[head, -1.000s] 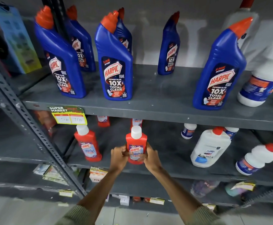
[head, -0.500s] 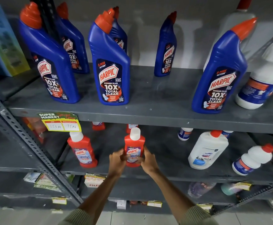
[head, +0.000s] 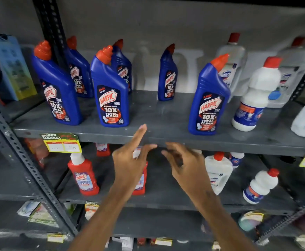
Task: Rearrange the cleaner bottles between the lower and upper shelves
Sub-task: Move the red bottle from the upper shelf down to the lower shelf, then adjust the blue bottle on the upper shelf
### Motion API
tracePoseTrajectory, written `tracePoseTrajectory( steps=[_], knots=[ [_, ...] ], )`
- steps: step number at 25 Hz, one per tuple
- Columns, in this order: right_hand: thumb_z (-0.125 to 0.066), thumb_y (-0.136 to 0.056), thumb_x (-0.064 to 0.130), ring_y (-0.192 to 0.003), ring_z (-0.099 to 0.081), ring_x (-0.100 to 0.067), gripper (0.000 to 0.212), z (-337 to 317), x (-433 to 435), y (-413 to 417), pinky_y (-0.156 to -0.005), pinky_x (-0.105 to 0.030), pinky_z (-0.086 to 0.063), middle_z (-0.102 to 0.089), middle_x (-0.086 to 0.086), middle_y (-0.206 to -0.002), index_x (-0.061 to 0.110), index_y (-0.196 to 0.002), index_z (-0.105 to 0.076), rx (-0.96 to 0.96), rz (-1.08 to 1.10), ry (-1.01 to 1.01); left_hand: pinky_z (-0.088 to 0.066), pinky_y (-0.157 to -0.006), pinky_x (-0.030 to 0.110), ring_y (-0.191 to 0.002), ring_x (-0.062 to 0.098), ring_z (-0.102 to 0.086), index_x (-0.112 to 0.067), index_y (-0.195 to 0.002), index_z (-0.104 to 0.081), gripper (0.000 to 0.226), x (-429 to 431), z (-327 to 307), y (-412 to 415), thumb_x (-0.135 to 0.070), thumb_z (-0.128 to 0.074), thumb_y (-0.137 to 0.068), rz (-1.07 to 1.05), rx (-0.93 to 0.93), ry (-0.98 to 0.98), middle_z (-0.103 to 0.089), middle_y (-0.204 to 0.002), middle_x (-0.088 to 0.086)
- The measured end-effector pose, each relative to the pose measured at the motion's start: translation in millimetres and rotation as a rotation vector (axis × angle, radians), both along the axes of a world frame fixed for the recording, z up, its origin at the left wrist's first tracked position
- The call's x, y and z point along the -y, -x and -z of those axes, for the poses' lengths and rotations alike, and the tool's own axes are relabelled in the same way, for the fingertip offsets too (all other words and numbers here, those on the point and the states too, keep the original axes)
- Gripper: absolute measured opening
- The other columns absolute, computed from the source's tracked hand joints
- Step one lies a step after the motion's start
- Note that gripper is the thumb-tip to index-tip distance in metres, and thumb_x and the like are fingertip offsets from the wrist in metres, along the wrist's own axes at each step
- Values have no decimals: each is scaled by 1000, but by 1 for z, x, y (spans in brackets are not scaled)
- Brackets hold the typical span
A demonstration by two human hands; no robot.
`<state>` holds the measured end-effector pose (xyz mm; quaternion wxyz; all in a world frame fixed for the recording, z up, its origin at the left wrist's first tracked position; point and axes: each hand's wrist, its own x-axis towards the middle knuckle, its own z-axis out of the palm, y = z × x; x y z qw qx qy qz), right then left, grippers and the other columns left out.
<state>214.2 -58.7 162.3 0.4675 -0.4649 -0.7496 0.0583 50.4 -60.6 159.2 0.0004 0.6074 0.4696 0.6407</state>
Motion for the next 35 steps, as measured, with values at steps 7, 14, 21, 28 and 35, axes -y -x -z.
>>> tracePoseTrajectory(
  steps=[7,14,21,28,35],
  knots=[
    [-59,-95,32,-136,-47,-19,54,-82,-45,-73,-113,-36,-40,-52,-5,-146,13,-142,-42,-224,234,-180,-44,-97,5,-121,2,-59,-13,-143,-46,73,-61,-84,-91,-35,-76,-80,253,105,202,-64,-135,5],
    [-55,-96,22,-107,-66,-26,31,-64,-83,-81,-91,-41,-55,-68,-12,-117,7,-124,-54,-410,127,257,-61,-88,38,-90,15,-73,-5,-117,-67,33,-83,-70,-116,-12,-72,-85,338,230,402,-76,-108,12],
    [-59,-95,21,-105,-69,-24,33,-65,-90,-6,-91,-45,-59,-70,-10,-118,11,-126,-52,-375,14,286,-61,-80,24,-82,3,-70,-9,-118,-66,30,-82,-70,-39,-14,-68,-88,209,181,384,-76,-102,5],
    [-59,-96,21,-111,-66,-19,42,-55,-91,35,-93,-39,-59,-66,-8,-127,11,-135,-47,-352,-13,250,-57,-76,9,-73,-8,-65,-8,-121,-64,31,-83,-66,-2,-15,-65,-90,141,144,348,-74,-104,3],
    [-62,-94,31,-116,-63,-5,49,-60,-64,-29,-98,-22,-52,-63,1,-133,16,-139,-51,-436,16,27,-33,-115,18,-148,11,-30,-10,-152,-25,72,-57,-63,-51,-20,-64,-92,-5,88,-17,-36,-158,10]
  ],
)
